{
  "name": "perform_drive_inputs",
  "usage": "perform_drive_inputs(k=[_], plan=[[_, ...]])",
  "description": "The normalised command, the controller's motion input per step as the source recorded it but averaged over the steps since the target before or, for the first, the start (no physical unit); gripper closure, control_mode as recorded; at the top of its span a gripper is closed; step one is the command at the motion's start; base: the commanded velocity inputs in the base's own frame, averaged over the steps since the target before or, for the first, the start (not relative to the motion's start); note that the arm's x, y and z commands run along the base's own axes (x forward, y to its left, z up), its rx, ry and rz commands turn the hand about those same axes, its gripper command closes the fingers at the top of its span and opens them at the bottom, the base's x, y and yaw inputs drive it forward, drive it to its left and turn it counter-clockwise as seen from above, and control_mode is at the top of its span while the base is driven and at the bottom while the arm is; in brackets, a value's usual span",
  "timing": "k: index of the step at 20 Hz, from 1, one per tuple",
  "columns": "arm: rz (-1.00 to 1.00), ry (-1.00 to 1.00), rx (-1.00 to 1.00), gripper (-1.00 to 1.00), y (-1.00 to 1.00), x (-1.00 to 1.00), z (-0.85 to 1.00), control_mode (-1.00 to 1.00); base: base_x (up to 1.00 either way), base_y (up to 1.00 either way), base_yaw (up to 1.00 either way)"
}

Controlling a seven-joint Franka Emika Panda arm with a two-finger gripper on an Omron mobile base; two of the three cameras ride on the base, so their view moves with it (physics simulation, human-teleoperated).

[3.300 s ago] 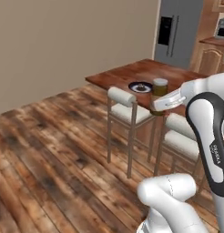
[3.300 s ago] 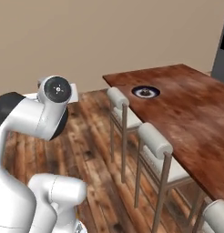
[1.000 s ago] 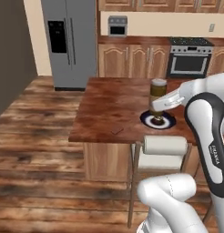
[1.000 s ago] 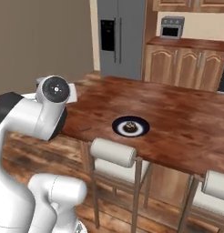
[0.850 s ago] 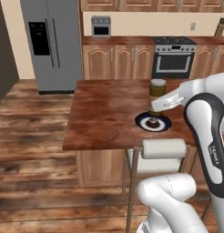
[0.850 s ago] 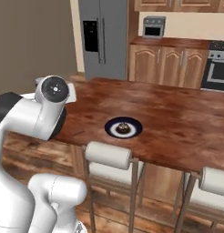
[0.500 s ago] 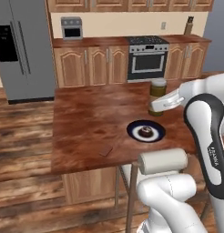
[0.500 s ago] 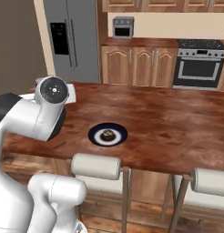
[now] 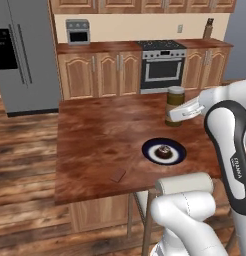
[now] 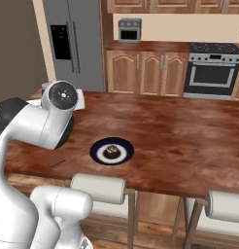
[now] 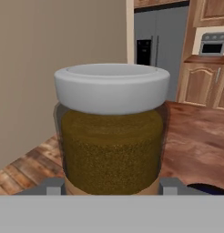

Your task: Take the cinnamon bottle from the cabinet and place it on the dining table, next to the plate with the cupcake. Then take the chocolate from the dining counter and place it on the cupcake plate.

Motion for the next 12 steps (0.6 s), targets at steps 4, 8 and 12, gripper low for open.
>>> perform_drive_inputs(k=[4,8,12], plan=[[0.0,0.0,0.0,1.0,0.0,0.0,0.0,1.0,0.42,0.0,0.05],[0.0,0.0,0.0,1.0,0.0,0.0,0.0,1.0,0.0,0.0,0.0],[0.0,0.0,0.0,1.0,0.0,0.0,0.0,1.0,0.0,0.0,0.0]])
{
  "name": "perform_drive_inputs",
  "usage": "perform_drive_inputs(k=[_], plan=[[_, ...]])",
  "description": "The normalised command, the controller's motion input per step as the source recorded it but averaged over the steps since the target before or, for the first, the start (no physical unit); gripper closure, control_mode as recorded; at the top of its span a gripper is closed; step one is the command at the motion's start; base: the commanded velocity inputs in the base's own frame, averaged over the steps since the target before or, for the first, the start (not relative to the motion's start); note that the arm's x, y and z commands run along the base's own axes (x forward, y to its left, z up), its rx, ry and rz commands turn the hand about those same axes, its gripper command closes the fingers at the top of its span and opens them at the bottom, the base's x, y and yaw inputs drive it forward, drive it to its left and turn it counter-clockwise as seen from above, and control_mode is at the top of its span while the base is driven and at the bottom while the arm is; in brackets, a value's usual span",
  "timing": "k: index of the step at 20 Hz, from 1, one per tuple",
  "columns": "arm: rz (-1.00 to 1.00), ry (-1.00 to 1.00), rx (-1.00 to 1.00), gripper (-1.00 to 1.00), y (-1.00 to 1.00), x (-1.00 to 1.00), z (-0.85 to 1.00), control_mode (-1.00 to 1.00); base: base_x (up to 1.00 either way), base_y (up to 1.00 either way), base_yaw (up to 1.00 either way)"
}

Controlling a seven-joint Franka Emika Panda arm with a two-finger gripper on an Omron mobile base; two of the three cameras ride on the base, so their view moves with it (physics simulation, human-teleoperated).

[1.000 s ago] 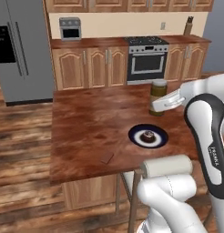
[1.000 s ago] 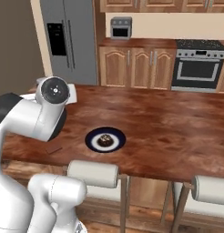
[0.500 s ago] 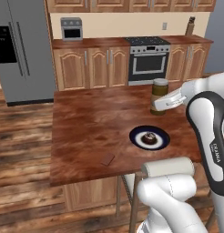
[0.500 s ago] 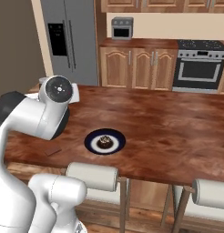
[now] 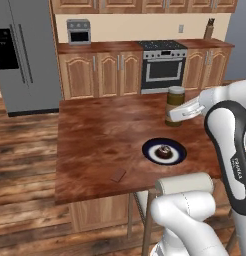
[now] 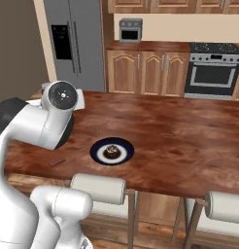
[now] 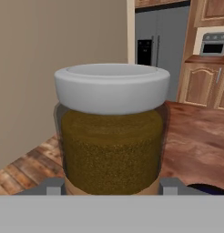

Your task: Take the cinnamon bottle from the cabinet and place it on the dining table, next to the plate with the cupcake. Then take the chocolate from the dining counter and place it on the cupcake plate.

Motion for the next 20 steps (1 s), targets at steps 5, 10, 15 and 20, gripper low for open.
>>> perform_drive_inputs(k=[5,10,15,20], plan=[[0.0,0.0,0.0,1.0,0.0,0.0,0.0,1.0,0.0,0.0,0.0],[0.0,0.0,0.0,1.0,0.0,0.0,0.0,-1.0,0.0,0.0,0.0],[0.0,0.0,0.0,1.0,0.0,0.0,0.0,-1.0,0.0,0.0,0.0],[0.0,0.0,0.01,1.0,0.0,0.0,-0.01,-1.0,0.0,0.0,0.0]])
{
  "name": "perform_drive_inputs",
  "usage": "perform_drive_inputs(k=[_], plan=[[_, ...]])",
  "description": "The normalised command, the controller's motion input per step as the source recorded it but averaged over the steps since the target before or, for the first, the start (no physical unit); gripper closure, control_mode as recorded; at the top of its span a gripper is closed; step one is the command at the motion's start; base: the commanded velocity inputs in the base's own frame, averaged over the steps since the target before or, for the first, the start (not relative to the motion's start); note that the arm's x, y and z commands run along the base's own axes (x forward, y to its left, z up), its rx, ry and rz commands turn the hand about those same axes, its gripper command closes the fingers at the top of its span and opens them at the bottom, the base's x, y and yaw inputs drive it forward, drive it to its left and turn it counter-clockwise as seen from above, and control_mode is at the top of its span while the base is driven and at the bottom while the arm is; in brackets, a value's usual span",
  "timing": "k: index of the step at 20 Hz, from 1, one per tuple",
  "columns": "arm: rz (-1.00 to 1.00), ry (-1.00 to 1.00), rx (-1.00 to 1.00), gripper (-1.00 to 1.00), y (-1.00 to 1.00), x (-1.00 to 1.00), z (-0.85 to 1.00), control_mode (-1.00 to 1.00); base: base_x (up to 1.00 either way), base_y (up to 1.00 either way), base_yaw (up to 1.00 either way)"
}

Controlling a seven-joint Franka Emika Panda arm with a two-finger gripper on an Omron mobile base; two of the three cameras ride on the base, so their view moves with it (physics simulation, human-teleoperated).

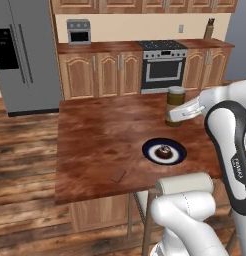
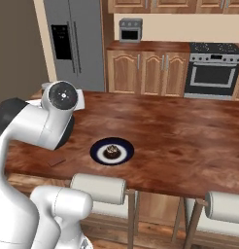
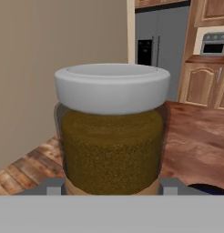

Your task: Take the cinnamon bottle from the cabinet and place it on the dining table, next to the plate with the cupcake. Then take the chocolate from the dining counter and place it on the cupcake plate.

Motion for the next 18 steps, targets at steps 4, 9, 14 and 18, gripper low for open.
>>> perform_drive_inputs(k=[4,9,14,18], plan=[[0.0,0.01,0.0,1.0,0.0,-0.03,-0.02,-1.0,0.0,0.0,0.0],[0.09,0.0,0.05,1.0,-0.32,-0.01,-0.12,-1.0,0.0,0.0,0.0],[0.32,0.0,0.1,1.0,-0.52,0.04,-0.12,-1.0,0.0,0.0,0.0],[0.39,0.01,0.0,1.0,-0.51,0.08,-0.16,-1.0,0.0,0.0,0.0]])
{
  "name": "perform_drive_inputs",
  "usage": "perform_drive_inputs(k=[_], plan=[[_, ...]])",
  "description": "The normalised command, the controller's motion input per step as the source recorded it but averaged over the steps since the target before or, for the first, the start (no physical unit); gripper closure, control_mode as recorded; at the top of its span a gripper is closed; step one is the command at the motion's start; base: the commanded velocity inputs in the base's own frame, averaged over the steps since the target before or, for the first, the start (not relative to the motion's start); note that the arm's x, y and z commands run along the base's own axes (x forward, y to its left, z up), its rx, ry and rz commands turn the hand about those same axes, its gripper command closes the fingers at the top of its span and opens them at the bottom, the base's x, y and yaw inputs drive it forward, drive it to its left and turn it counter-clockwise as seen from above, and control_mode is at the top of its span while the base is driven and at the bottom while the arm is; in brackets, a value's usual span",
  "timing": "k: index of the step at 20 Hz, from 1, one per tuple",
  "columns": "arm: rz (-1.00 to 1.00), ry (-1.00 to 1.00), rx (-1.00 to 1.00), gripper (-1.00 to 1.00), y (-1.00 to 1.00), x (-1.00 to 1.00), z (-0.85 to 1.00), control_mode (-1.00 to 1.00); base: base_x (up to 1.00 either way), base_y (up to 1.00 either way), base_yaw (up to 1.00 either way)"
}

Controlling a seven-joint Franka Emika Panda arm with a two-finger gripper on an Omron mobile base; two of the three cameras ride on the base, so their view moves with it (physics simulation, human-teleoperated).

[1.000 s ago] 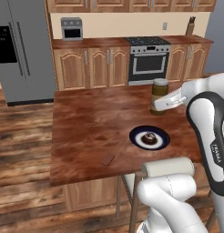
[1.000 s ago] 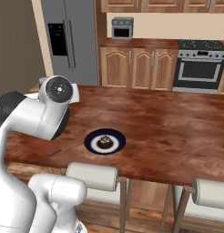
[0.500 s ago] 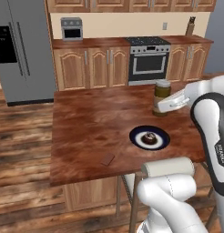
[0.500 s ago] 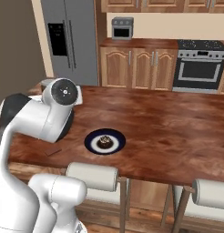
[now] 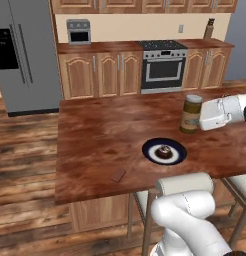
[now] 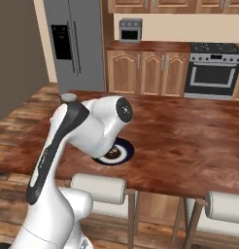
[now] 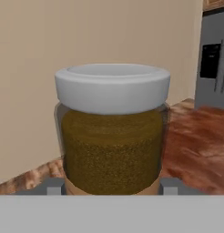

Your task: Take the cinnamon bottle from the cabinet and place it on the dining table, next to the plate with the cupcake. Then take the chocolate from the dining counter and place it on the cupcake plate.

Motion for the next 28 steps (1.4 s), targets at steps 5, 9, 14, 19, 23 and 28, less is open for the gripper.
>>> perform_drive_inputs(k=[5,9,14,19,23,28], plan=[[0.22,0.04,0.0,1.0,-0.49,0.31,-0.19,-1.0,0.0,0.0,0.0],[0.11,0.06,0.0,1.0,-0.47,0.22,-0.34,-1.0,0.0,0.0,0.0],[-0.17,0.16,0.08,1.0,-0.44,0.15,-0.4,-1.0,0.0,0.0,0.0],[-0.13,0.03,0.0,1.0,-0.48,0.04,-0.39,-1.0,0.0,0.0,0.0],[-0.09,0.0,-0.04,1.0,-0.36,0.01,-0.43,-1.0,0.0,0.0,0.0],[0.0,0.0,-0.12,1.0,-0.37,0.1,-0.44,-1.0,0.0,0.0,0.0]])
